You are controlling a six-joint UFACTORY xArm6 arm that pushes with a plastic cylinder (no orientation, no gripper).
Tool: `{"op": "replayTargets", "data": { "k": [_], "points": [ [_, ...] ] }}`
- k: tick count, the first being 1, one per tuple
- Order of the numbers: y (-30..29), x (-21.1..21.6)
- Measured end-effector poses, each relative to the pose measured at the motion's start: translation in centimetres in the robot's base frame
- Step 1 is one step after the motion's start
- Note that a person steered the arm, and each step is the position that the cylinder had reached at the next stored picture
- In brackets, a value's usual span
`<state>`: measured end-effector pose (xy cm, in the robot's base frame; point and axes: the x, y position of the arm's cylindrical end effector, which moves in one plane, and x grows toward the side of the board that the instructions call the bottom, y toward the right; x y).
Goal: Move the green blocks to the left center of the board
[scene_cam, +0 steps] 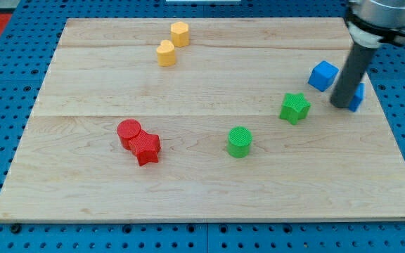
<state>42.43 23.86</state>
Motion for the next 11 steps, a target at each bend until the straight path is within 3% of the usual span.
{"op": "replayTargets", "data": {
  "k": [2, 5, 8, 9, 10, 11],
  "points": [
    [-0.3, 1.1],
    [-6.0, 1.1],
    [-39.0, -5.5],
    [-46.6, -6.5],
    [-39.0, -4.8],
    [-24.8, -3.0]
  ]
}}
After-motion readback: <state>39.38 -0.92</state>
